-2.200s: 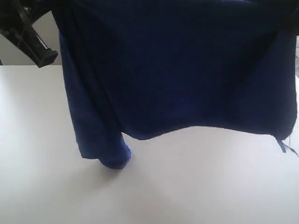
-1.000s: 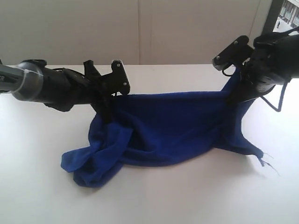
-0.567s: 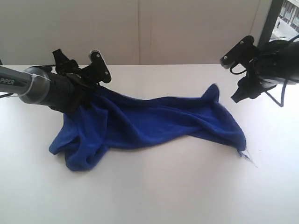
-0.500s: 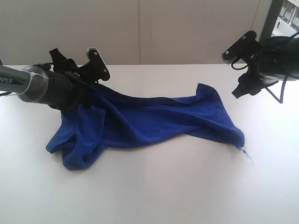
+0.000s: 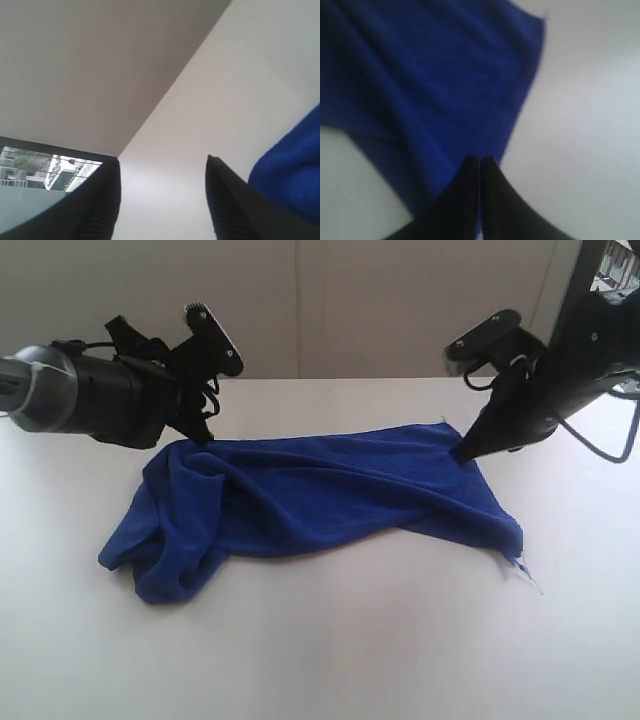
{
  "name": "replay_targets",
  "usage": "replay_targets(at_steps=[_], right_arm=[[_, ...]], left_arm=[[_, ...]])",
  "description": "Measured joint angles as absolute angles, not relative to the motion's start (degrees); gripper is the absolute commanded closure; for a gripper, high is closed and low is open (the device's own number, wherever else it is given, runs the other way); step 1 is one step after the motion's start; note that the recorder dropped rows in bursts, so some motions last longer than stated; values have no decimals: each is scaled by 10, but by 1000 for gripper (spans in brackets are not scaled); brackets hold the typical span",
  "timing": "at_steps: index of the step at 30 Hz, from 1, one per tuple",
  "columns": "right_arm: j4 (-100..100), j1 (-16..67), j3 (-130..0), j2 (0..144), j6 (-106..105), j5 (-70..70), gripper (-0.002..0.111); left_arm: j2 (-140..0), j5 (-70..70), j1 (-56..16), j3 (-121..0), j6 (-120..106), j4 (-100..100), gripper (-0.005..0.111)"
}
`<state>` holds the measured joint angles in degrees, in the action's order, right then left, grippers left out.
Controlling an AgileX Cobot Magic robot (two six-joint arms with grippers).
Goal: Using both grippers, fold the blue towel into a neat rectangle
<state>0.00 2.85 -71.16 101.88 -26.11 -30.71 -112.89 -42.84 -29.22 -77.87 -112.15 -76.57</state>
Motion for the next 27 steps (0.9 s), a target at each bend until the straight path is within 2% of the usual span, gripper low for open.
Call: replay_targets(at_steps=[2,6,11,15,19,20,21,22,24,25,27], right_arm=[[66,29,-712,1028,-325,-336,108],[107,29,-712,1057,-365,-377,108],[142,29,-712,1084,-394,-414,108],[171,29,-712,1097,-412,-419,108],[178,29,-712,1109,-416,-406,108],[179,29,-712,1110,-416,-403,108],[179,29,-712,1111,-416,-402,108],[180,29,-712,1111,-416,-402,108],[180,29,-712,1111,-416,-399,108],[185,29,-712,1111,-416,-394,108],[192,29,-712,1111,-416,-383,108]], left_arm=[[-1110,-428,-292,-780,-1121,-795,62],[-1061,-427,-292,-780,-1121,-916,106],[-995,-456,-301,-759,-1121,-977,107],[-935,-433,-329,-687,-1121,-983,107],[-867,-184,-329,-537,-1121,-987,107],[-858,-42,-296,-508,-1109,-987,107],[-858,18,-276,-501,-1090,-987,107],[-858,187,-216,-496,-1019,-950,107],[-870,370,-128,-513,-899,-832,107],[-879,388,-94,-520,-823,-740,107],[-887,334,-71,-522,-703,-628,107]])
